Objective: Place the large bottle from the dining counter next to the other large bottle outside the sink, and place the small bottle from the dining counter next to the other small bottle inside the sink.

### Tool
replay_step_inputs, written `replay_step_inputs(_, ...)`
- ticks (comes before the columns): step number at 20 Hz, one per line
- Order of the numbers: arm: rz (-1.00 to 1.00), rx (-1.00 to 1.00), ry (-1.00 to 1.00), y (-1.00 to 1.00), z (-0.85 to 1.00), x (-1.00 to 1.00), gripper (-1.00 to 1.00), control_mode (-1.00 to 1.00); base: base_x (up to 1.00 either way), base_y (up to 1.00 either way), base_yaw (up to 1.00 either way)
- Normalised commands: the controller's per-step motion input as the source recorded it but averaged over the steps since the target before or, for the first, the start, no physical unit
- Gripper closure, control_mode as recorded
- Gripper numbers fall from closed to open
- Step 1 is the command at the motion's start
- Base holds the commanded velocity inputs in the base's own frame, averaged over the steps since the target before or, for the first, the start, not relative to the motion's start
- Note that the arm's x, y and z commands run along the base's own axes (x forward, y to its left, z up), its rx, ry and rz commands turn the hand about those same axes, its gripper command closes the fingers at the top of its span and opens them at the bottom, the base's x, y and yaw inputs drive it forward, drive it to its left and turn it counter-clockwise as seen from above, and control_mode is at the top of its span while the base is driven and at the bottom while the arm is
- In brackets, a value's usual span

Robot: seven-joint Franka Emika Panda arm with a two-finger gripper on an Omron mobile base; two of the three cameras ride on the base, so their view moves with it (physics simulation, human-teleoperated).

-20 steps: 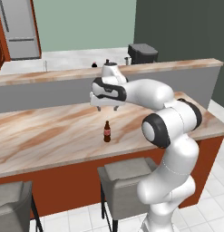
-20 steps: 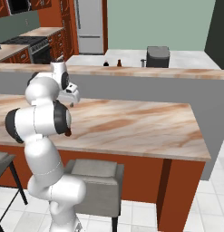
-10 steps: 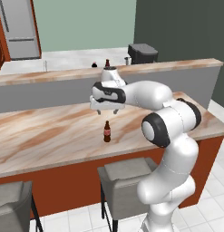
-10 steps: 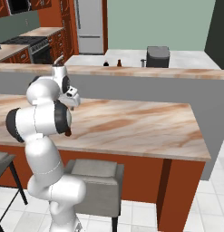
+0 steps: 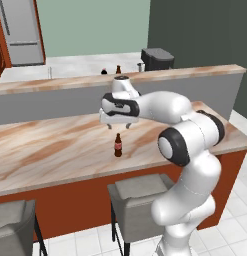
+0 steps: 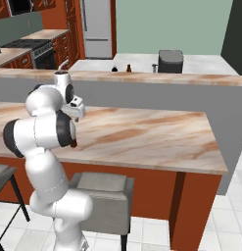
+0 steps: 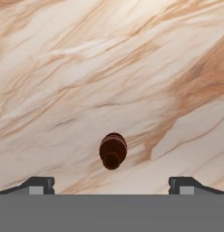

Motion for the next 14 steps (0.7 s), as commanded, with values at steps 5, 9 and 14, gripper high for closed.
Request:
replay_step_inputs(5,0.0,0.0,0.0,0.0,0.0,-0.19,-1.0,-1.0,0.0,0.0,0.0)
replay_step_inputs(9,0.0,0.0,0.0,0.0,-0.02,-0.06,-1.0,-1.0,0.0,0.0,0.0)
replay_step_inputs(14,0.0,0.0,0.0,0.0,-0.11,0.0,-1.0,-1.0,0.0,0.0,0.0)
